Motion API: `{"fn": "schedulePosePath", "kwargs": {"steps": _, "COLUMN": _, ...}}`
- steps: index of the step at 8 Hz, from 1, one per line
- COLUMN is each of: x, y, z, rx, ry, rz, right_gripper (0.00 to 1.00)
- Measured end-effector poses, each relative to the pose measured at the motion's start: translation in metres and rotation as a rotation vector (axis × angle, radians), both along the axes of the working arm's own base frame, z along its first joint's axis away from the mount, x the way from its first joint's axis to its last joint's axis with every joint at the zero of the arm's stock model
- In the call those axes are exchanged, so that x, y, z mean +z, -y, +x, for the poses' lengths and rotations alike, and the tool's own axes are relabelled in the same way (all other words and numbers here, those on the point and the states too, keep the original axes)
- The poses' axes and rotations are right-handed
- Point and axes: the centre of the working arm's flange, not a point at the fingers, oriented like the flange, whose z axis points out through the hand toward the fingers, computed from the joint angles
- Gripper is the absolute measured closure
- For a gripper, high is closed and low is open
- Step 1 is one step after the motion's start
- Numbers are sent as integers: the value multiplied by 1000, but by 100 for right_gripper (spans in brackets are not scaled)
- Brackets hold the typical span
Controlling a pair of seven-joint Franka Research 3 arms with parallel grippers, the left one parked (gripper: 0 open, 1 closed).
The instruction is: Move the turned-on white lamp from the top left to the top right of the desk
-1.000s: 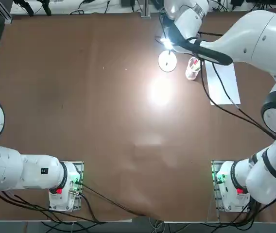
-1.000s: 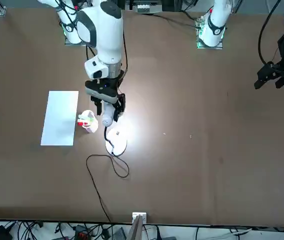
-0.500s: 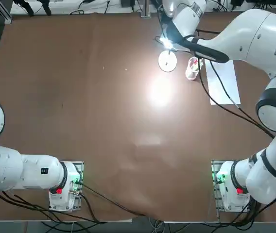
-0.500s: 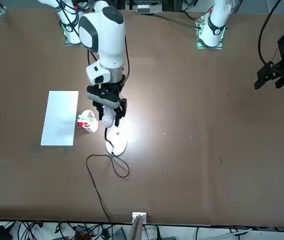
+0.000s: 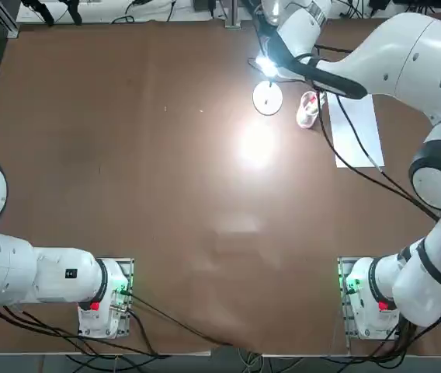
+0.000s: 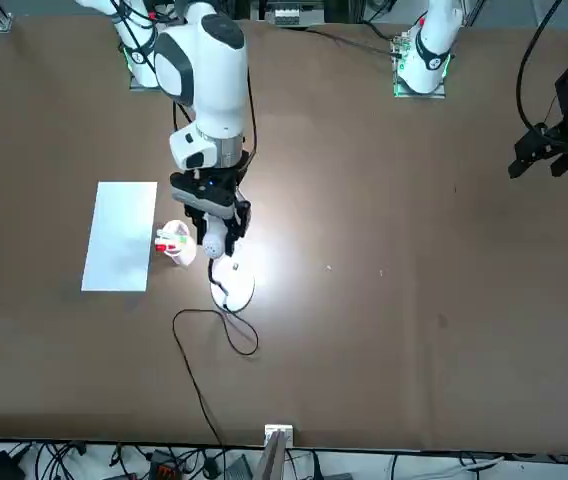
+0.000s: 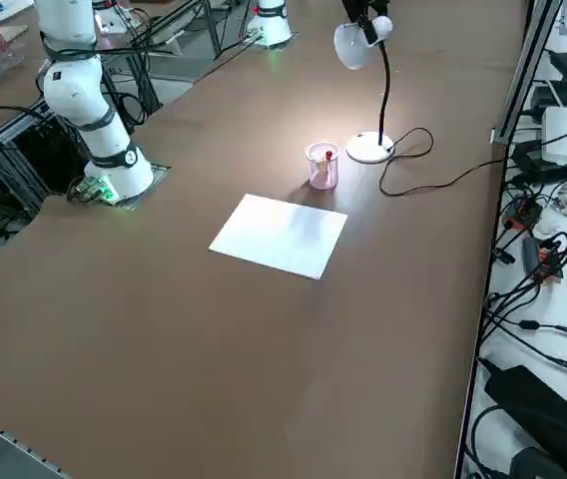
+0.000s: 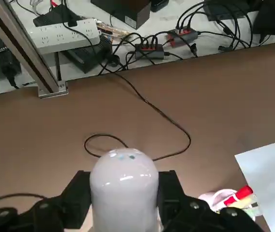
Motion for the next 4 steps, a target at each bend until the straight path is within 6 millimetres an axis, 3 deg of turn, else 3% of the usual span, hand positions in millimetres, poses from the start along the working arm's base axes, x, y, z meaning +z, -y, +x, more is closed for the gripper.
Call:
{"fn": "schedulePosePath", "kwargs": {"steps": 2, "x": 13, "y": 21, "z": 18, "rx": -53, "ry": 8, "rz": 29, "right_gripper": 27}}
{"fn": "schedulePosePath", "kwargs": {"steps": 4, "x": 49, "y": 71, "z": 50, "rx": -177, "ry": 14, "rz": 74, "right_gripper": 27}}
